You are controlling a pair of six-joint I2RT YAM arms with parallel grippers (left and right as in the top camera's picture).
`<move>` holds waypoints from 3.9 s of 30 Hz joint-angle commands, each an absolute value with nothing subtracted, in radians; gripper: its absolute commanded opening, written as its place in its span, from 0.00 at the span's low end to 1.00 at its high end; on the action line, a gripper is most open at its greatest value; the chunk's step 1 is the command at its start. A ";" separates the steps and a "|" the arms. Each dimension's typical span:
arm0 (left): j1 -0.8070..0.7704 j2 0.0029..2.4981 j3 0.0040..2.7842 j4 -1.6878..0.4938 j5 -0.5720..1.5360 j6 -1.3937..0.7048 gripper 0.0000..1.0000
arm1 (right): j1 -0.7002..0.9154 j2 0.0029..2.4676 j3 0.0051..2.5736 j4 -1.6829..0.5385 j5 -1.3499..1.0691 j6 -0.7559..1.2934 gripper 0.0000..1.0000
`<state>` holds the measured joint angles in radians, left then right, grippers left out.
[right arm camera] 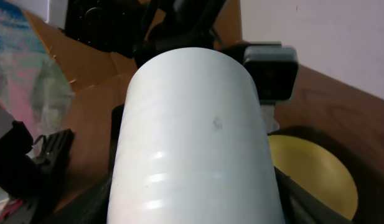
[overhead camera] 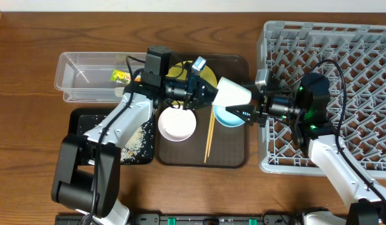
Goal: Sort waste into correct bins and load items into the dishwasher rack
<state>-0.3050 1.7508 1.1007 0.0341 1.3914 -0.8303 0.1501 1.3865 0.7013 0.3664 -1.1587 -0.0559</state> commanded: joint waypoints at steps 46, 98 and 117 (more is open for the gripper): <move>-0.257 1.372 1.104 -0.703 0.085 -0.266 0.44 | -0.170 1.260 1.308 -1.177 -0.040 0.075 0.01; -0.257 1.373 1.104 -0.703 0.085 -0.266 0.56 | -0.223 1.613 1.386 -1.259 -0.051 0.070 0.01; -0.257 1.373 1.104 -0.703 0.085 -0.266 0.56 | -0.223 1.639 1.393 -1.172 -0.053 0.070 0.01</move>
